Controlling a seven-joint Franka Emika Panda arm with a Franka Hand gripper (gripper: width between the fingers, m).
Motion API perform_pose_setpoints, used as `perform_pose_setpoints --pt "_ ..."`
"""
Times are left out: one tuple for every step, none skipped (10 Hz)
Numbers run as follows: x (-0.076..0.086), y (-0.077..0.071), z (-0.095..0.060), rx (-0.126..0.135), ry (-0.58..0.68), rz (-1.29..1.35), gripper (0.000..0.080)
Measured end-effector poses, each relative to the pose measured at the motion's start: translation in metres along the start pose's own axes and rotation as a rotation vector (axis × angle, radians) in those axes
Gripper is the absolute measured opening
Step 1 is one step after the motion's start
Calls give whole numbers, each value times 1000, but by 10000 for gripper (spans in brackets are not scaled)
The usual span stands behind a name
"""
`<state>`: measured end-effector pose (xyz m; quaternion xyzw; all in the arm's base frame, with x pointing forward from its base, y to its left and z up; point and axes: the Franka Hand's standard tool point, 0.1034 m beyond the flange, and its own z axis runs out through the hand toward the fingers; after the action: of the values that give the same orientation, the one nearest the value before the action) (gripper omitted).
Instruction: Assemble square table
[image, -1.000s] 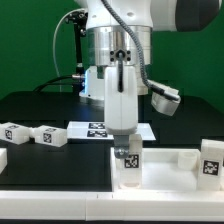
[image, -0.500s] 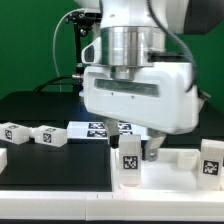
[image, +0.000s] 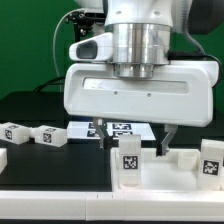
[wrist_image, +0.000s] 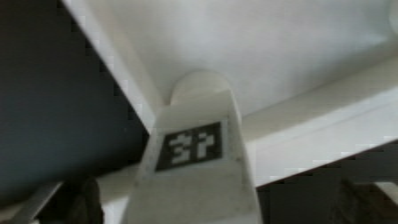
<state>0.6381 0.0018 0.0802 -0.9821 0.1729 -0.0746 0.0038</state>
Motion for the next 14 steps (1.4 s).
perform_pose_setpoints --pt "-1 0 1 2 -2 58 640" --pt "-1 0 1 2 -2 56 640" --pt "-1 0 1 2 -3 92 482" --pt "-1 0 1 4 -3 155 315" --pt "-1 2 2 2 -5 246 315" --pt "-1 3 2 2 -6 306 285" --pt "-1 4 2 4 -5 413 285" --pt "-1 5 3 7 -3 552 285" --pt "-1 6 3 3 -9 637 285" --pt "-2 8 3 20 -29 834 285" --pt "-2 9 3 40 -51 994 285" --pt "-3 10 3 64 -72 1095 286" --pt "-4 8 4 83 -94 1256 286" --pt "-5 6 4 81 -100 1344 287"
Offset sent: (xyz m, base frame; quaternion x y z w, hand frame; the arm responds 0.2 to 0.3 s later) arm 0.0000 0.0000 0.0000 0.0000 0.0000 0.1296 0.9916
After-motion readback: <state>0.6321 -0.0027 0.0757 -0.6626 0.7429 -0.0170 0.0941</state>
